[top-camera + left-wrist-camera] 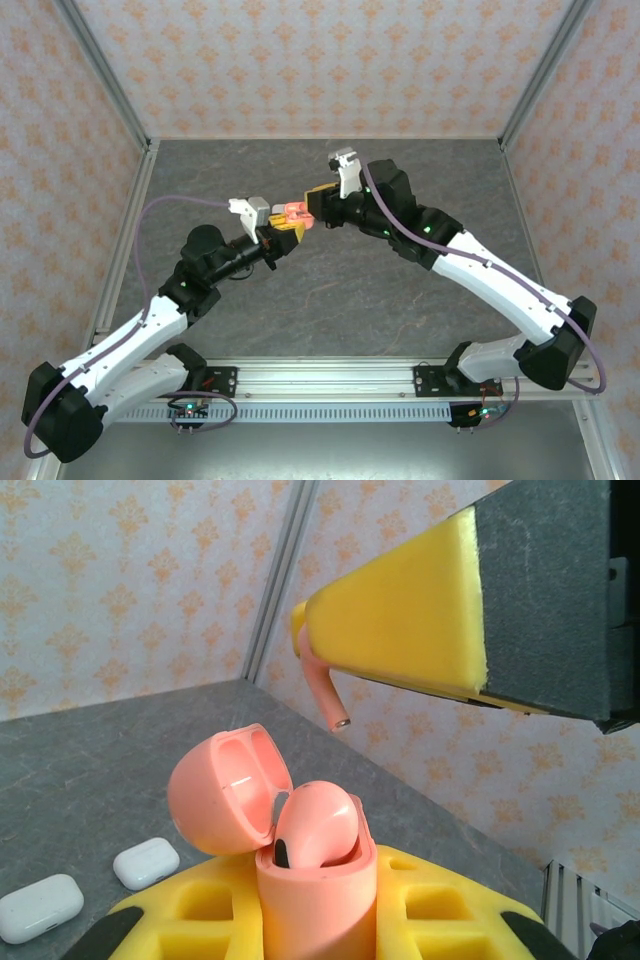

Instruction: Insert wireless bluetooth earbuds into charging case

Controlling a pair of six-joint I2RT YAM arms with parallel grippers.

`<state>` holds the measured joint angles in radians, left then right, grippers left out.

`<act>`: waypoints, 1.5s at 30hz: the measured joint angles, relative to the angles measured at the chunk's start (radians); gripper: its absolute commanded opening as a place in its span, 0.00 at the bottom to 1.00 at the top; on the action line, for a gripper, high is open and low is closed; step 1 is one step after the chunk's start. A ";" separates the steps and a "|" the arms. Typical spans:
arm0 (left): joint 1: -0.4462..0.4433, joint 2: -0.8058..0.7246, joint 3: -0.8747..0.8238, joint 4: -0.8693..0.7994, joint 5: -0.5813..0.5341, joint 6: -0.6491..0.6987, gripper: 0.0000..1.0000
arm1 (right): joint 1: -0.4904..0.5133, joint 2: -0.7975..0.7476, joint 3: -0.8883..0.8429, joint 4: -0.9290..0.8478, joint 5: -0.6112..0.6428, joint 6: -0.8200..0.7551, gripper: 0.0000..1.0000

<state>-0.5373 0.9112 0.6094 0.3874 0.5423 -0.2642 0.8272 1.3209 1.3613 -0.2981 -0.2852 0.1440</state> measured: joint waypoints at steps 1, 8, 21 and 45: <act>0.000 0.002 0.001 0.000 0.000 0.000 0.00 | 0.002 0.002 -0.002 0.000 0.000 0.000 0.25; -0.006 0.006 0.005 0.005 -0.004 0.000 0.00 | 0.003 0.006 -0.023 -0.001 0.000 0.000 0.25; -0.006 0.010 0.011 0.006 -0.026 0.000 0.00 | 0.006 0.006 -0.047 0.000 -0.008 0.000 0.25; -0.006 0.014 0.011 0.006 -0.034 0.000 0.00 | 0.006 0.006 -0.050 -0.015 -0.040 0.029 0.50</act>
<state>-0.5438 0.9257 0.6201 0.3939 0.5079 -0.2646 0.8333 1.3270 1.3109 -0.3134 -0.3252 0.1734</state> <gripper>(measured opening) 0.207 0.465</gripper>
